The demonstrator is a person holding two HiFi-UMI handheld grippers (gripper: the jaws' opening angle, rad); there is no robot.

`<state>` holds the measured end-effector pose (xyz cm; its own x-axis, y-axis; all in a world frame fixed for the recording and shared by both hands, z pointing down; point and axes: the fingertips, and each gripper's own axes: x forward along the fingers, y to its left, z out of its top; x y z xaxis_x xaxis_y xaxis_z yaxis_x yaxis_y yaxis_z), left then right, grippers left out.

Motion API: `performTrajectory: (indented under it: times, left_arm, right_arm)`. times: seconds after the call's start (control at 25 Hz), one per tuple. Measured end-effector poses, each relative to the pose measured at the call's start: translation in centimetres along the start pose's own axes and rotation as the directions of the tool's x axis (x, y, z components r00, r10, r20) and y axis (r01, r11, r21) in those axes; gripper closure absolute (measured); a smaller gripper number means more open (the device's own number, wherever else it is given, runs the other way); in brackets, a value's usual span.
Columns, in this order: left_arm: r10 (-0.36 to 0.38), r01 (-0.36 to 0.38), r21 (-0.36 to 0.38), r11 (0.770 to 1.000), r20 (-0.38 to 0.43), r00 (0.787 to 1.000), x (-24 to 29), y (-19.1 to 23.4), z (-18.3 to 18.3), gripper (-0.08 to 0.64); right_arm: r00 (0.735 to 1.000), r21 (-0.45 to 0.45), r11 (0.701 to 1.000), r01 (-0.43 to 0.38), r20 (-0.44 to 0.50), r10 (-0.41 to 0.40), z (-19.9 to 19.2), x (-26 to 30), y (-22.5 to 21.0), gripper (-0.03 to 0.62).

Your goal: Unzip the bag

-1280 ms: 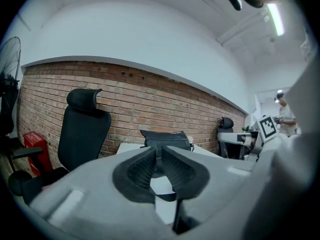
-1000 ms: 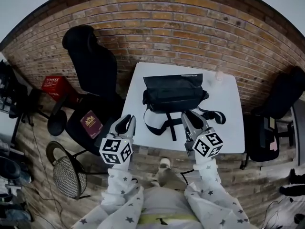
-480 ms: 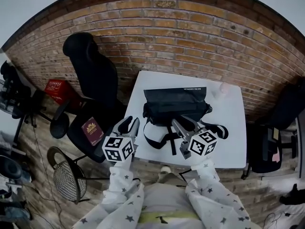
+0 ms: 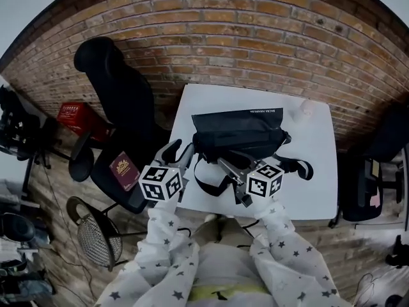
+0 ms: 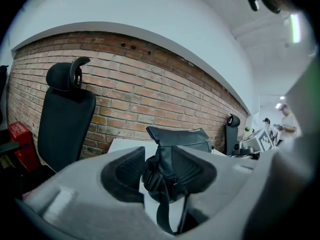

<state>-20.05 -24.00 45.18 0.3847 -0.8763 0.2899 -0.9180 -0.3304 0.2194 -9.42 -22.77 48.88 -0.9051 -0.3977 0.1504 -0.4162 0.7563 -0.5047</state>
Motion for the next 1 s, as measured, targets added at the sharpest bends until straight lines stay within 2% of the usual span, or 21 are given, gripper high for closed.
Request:
performTrajectory:
  times: [0.28,0.6,1.0]
  left_arm:
    - [-0.082,0.084,0.024,0.996,-0.055,0.995,2.9,0.2,-0.2,0.360]
    - [-0.171,0.172,0.021,0.985,-0.067,0.983,5.4,0.0,-0.9,0.303]
    - [-0.240,0.242,0.012,0.970,-0.097,0.966,7.0,-0.8,-2.3,0.291]
  right_arm:
    - [0.996,0.065,0.997,-0.038,-0.077,0.043,-2.9,2.5,0.0,0.436]
    - [0.984,0.115,0.993,-0.035,-0.172,0.055,-6.6,4.6,-1.0,0.430]
    - [0.978,0.122,0.992,-0.028,-0.202,0.053,-7.6,6.1,-0.9,0.454]
